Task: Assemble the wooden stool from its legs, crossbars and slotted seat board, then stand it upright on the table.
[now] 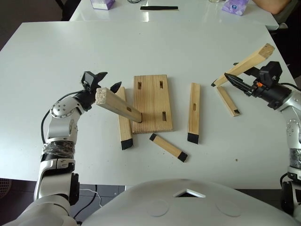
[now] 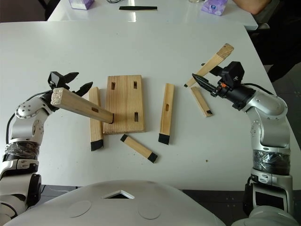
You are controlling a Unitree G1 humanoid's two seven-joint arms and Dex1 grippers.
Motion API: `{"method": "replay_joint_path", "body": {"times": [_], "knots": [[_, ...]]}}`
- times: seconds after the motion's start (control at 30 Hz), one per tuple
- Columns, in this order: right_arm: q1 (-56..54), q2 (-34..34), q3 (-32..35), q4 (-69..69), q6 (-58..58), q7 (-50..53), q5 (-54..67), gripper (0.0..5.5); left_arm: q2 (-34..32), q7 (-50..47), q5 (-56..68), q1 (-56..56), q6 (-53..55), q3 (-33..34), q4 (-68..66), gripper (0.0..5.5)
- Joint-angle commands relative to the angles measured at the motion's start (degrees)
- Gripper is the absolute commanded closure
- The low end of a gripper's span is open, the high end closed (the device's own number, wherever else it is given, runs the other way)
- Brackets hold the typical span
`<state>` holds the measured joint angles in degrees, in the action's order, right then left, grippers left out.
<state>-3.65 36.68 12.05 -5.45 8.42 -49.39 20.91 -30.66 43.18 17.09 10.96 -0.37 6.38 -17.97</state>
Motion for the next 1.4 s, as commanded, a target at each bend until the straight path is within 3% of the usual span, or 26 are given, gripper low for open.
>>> {"method": "replay_joint_path", "body": {"times": [0.03, 0.17, 0.37, 0.8, 1.0, 1.17, 1.4], "knots": [[5.92, -4.49, -1.76, -2.39, -0.41, 3.67, -0.67, 3.51, 0.37, -0.57, -0.50, -0.59, 0.81, 0.26, 1.09, 1.73], [9.96, -6.95, -1.68, -3.88, -0.45, 7.33, -1.81, 3.51, 0.27, -1.02, -0.67, -1.73, 0.99, 0.45, 2.15, 1.73], [15.98, -3.85, -0.29, -4.17, -2.87, 6.37, -3.56, 3.51, 0.06, -2.14, -1.51, -3.61, 0.54, 0.78, 3.31, 1.73], [17.36, 2.46, -2.51, -4.23, -2.04, -0.60, -3.81, 1.44, 0.66, -4.89, -2.46, -6.85, 0.27, 0.87, 5.60, 1.73], [11.49, 9.76, -0.51, 0.04, -2.65, -6.94, -2.85, 1.44, 0.19, -4.53, -2.85, -7.36, 0.39, 1.26, 5.46, 1.73], [2.79, 11.54, 0.23, -6.19, 7.77, -8.25, 6.06, 1.44, 0.09, -4.29, -3.73, -6.30, 0.43, 0.65, 4.35, 1.73], [-2.10, 17.04, -7.59, -25.31, 27.65, -15.43, 23.93, 1.44, 0.36, -3.53, -4.26, -4.28, 0.93, -0.05, 3.65, 1.73]]}}
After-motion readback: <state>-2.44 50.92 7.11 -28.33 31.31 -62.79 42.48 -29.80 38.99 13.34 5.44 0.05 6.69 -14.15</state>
